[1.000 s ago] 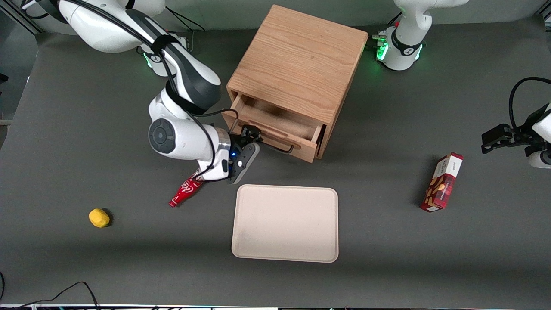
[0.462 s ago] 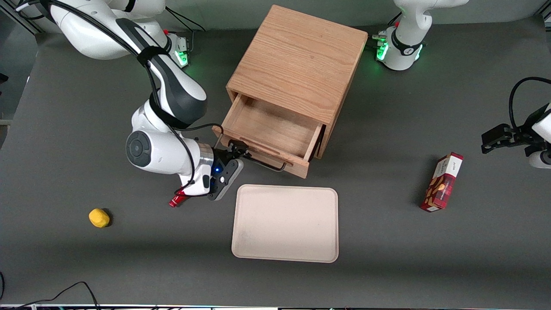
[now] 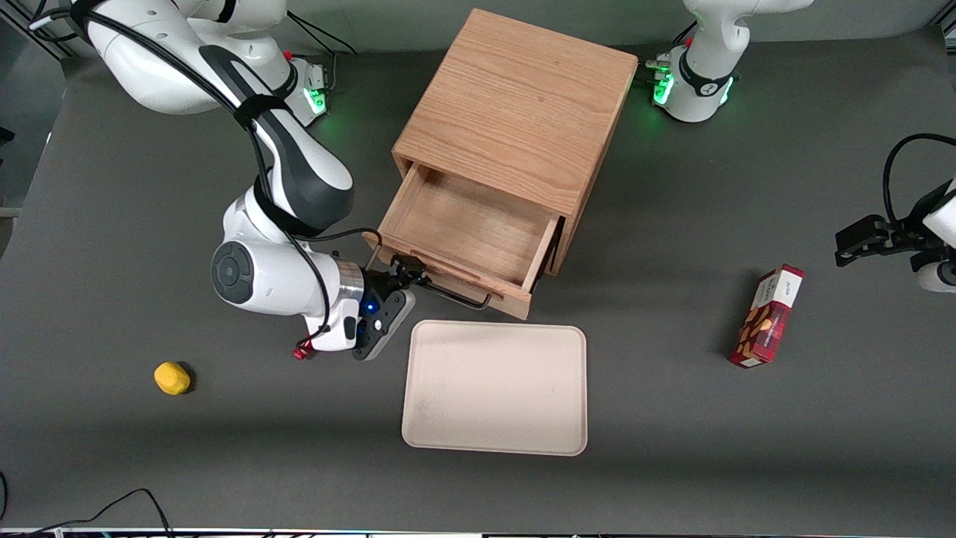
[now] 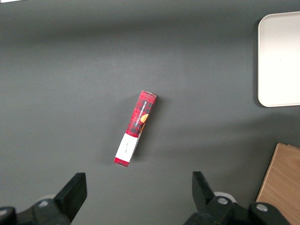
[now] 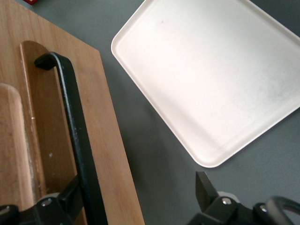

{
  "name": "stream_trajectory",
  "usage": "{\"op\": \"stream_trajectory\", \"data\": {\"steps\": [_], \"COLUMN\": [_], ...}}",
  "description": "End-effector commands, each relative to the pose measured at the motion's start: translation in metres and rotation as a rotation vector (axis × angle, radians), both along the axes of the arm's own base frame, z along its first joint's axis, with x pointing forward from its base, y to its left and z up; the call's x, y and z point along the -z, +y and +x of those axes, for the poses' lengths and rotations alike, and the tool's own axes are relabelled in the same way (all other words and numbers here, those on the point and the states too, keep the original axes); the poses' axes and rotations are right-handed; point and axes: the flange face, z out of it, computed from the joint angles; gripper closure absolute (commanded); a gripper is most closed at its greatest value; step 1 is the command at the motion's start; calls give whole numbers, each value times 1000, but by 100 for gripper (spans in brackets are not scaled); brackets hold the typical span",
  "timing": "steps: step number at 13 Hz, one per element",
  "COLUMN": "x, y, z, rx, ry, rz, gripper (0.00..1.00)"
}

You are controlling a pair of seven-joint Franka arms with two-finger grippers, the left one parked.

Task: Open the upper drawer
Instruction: 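Pull the handle outward with the right gripper, sliding the drawer open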

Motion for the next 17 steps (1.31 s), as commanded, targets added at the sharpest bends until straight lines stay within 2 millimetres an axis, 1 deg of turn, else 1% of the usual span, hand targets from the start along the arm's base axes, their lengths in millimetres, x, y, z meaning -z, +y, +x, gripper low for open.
{"op": "stream_trajectory", "data": {"steps": [1, 2, 4, 6, 7, 10, 13, 15, 16, 17], "x": [3, 1, -1, 0, -1, -1, -3, -17, -30, -47], "y": [0, -5, -21, -27, -35, -39, -39, -33, -31, -33], "z": [18, 25, 38, 42, 46, 49, 49, 44, 40, 38], "rx": [-18, -10, -13, -22, -12, -26, -8, 49, 82, 105], "ry": [-35, -47, -78, -89, -98, -109, -96, -70, -45, -17], "rz": [22, 27, 19, 17, 11, 10, 18, 17, 10, 3], "gripper": [0, 0, 0, 0, 0, 0, 0, 0, 0, 0]}}
